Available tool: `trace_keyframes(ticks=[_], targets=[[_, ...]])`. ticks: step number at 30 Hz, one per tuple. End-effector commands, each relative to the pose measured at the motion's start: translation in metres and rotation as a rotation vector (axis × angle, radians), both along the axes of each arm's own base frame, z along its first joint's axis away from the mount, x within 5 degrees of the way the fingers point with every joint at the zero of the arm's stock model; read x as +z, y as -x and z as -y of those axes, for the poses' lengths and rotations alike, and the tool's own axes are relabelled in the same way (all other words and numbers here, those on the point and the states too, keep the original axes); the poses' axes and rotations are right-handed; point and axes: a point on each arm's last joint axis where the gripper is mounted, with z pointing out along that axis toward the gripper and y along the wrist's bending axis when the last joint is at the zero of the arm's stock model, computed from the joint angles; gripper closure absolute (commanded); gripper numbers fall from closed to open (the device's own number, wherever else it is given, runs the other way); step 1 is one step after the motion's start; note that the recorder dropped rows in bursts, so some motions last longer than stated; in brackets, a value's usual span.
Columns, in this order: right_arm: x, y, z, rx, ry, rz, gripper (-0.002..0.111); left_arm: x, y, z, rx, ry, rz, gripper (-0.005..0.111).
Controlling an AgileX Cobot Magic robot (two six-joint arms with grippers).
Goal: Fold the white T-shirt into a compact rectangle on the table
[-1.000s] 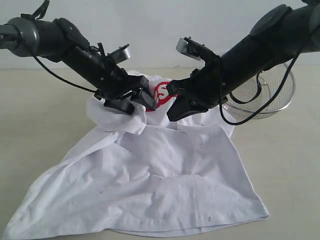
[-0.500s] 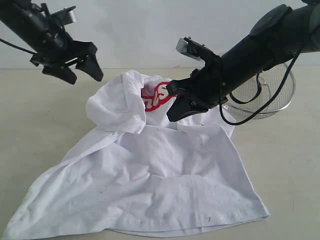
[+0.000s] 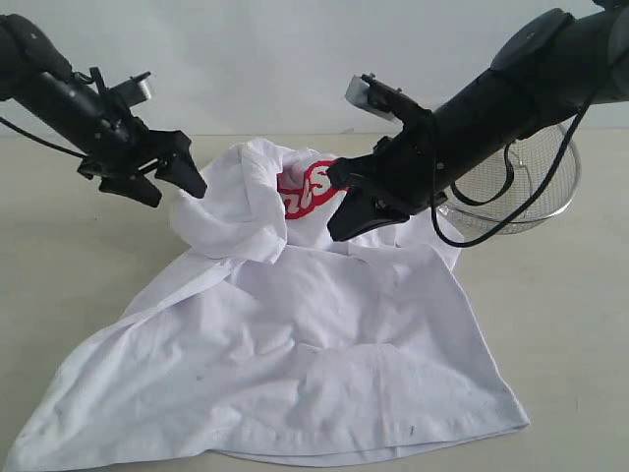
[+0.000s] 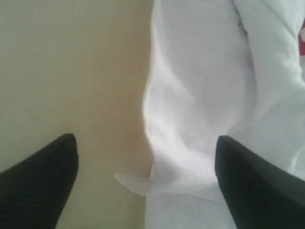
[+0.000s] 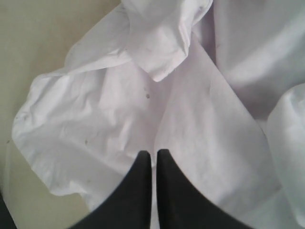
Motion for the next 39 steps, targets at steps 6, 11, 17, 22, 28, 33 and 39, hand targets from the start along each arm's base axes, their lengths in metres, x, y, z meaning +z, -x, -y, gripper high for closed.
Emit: trace_keyframes(ticks=[6, 11, 17, 22, 28, 33, 39], targets=[[0.003, -0.001, 0.003, 0.003, -0.001, 0.007, 0.108, 0.008, -0.003, 0.018, -0.012, 0.096, 0.060, 0.033], [0.003, -0.001, 0.003, 0.006, -0.002, 0.005, 0.108, 0.009, -0.004, 0.017, -0.007, 0.094, 0.068, 0.034], [0.003, -0.001, 0.003, 0.007, -0.003, 0.003, 0.108, 0.000, -0.003, 0.018, 0.006, 0.104, 0.026, 0.052], [0.003, 0.000, 0.002, 0.014, -0.005, -0.003, 0.108, -0.009, -0.003, 0.019, 0.003, 0.112, -0.003, 0.052], [0.003, 0.000, 0.002, 0.015, -0.006, -0.004, 0.108, -0.011, -0.003, 0.019, 0.003, 0.112, -0.009, 0.052], [0.003, 0.001, 0.002, 0.021, -0.008, -0.010, 0.108, -0.012, -0.002, 0.011, 0.016, 0.077, -0.025, 0.052], [0.003, 0.002, 0.002, 0.032, -0.012, -0.018, 0.108, -0.010, -0.001, -0.001, 0.040, 0.014, -0.047, 0.052]])
